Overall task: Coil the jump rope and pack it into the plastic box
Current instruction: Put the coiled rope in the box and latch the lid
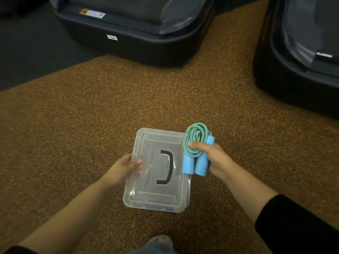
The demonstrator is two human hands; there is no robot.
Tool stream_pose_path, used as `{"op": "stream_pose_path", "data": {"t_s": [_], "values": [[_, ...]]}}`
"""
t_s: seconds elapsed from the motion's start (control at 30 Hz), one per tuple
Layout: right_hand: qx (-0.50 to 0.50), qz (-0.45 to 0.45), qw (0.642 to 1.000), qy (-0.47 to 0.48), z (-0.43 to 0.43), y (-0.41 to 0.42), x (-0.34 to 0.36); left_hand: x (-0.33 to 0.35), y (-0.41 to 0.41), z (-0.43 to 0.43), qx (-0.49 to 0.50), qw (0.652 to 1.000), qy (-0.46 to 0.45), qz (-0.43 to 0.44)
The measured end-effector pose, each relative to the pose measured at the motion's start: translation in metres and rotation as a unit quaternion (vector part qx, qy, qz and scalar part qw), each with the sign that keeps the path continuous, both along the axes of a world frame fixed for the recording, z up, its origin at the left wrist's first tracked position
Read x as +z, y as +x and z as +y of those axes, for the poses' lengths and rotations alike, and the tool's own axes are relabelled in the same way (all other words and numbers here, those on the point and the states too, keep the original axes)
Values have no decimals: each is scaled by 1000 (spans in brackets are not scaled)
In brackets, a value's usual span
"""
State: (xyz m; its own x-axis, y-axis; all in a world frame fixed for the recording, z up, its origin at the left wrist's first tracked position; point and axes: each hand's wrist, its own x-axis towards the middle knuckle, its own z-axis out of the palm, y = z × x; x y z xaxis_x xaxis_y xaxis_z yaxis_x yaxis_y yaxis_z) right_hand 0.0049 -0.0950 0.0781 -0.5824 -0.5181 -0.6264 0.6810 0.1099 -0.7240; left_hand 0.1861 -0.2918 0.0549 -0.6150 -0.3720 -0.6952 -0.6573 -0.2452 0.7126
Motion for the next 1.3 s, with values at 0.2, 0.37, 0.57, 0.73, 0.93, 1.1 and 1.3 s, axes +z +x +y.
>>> {"op": "stream_pose_path", "data": {"t_s": [0.2, 0.37, 0.57, 0.73, 0.93, 1.1, 1.3], "values": [[20, -27, 999, 22, -30, 19, -21, 3, 29, -33, 35, 999, -32, 2], [4, -56, 998, 26, -57, 36, -43, 3, 46, -61, 82, 994, -66, 7], [15, -81, 995, 59, -66, 52, -80, -7, 59, -78, 102, 992, -70, 8], [29, -66, 986, 148, -68, 64, -116, -13, 63, -78, 111, 990, -84, -8], [24, -55, 972, 225, -74, 64, -142, -13, 73, -81, 140, 987, -80, -13], [42, -62, 966, 247, -77, 65, -155, -11, 78, -81, 142, 986, -85, 0], [85, -42, 960, 264, -78, 67, -160, -9, 82, -74, 167, 984, -59, 15]]}}
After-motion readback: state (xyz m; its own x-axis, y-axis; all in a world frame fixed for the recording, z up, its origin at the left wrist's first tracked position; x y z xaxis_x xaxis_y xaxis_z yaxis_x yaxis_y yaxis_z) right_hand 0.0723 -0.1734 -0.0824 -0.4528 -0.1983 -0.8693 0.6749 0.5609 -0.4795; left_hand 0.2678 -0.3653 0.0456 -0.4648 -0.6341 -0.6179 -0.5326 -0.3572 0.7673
